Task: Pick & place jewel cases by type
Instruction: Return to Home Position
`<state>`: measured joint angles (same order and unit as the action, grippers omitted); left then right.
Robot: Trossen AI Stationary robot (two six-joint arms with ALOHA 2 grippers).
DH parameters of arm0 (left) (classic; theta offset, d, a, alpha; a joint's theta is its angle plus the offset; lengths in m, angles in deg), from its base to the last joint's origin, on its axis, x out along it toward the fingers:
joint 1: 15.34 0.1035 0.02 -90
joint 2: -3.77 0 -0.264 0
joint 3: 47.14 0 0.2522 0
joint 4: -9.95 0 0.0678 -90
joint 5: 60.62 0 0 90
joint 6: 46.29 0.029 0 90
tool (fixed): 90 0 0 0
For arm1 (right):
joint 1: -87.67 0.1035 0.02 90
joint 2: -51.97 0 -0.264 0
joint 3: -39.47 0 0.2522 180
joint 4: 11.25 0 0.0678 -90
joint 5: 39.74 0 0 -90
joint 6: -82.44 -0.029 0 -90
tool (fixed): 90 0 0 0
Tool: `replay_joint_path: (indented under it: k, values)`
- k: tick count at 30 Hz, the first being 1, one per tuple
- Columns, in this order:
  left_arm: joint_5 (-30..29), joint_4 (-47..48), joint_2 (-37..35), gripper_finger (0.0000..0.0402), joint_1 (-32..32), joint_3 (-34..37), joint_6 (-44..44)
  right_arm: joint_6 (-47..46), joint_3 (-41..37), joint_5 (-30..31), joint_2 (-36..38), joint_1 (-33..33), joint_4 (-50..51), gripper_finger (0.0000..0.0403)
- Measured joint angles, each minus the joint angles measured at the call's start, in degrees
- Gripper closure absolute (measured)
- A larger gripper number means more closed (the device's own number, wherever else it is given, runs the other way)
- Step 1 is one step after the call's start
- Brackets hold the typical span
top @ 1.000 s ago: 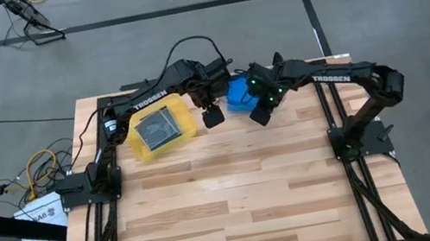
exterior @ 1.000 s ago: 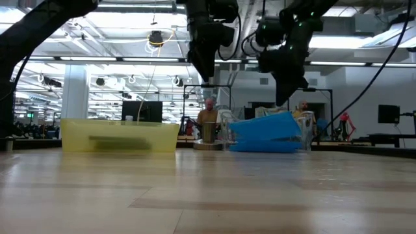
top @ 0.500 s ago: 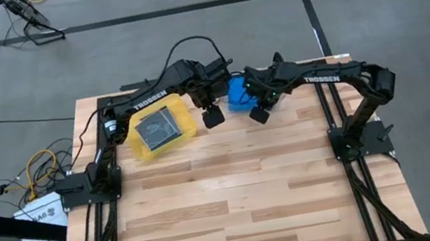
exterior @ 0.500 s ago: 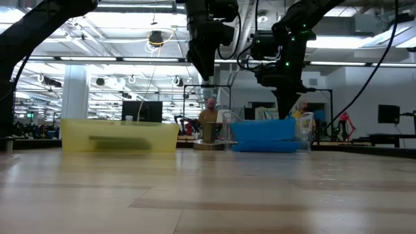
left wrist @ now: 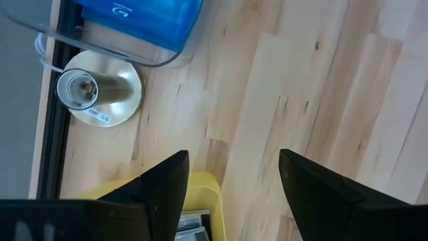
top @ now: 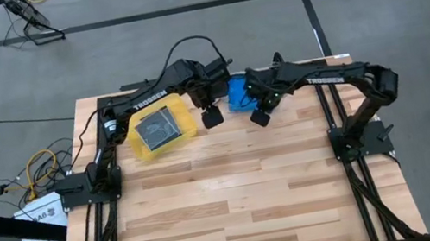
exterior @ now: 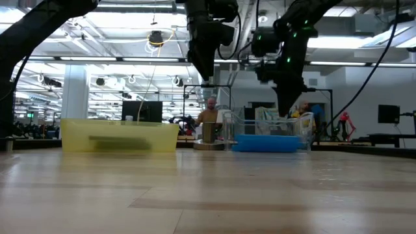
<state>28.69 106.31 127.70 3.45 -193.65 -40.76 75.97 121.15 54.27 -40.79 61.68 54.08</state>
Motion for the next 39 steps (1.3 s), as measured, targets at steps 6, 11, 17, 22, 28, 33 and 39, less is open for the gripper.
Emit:
replay_joint_path:
  k: [6, 11, 17, 22, 28, 33, 39]
  values:
    - [8.7, 2.2, -3.7, 0.0175, 0.0, 0.1, 6.8, 1.8, 0.0, -10.4, 9.0, 4.7, 2.3, 0.0403]
    - [11.0, -0.8, -8.7, 0.0175, 0.0, 0.1, 7.4, 3.8, -2.7, -10.1, 21.3, 9.7, 0.3, 0.0403]
    - [14.8, -8.8, -15.0, 0.0175, -0.4, 1.3, 7.7, -0.6, -15.3, -10.1, 38.7, 13.4, -12.4, 0.0403]
    - [22.4, -20.0, -19.6, 0.0175, -0.7, 10.9, 4.9, -6.0, -26.4, -10.1, 50.1, 15.5, -24.3, 0.0403]
    - [24.8, -39.3, -26.5, 0.0175, -2.0, 31.8, -4.1, -10.1, -33.2, -10.1, 59.6, 18.2, -28.9, 0.0403]
    - [21.6, -54.9, -35.2, 0.0175, -2.4, 49.6, -12.4, -13.0, -33.9, -6.9, 62.9, 19.4, -29.5, 0.0403]
    - [13.1, -65.2, -48.0, 0.0175, -2.4, 67.8, -19.9, -14.1, -34.0, -5.0, 65.9, 20.2, -29.3, 0.0403]
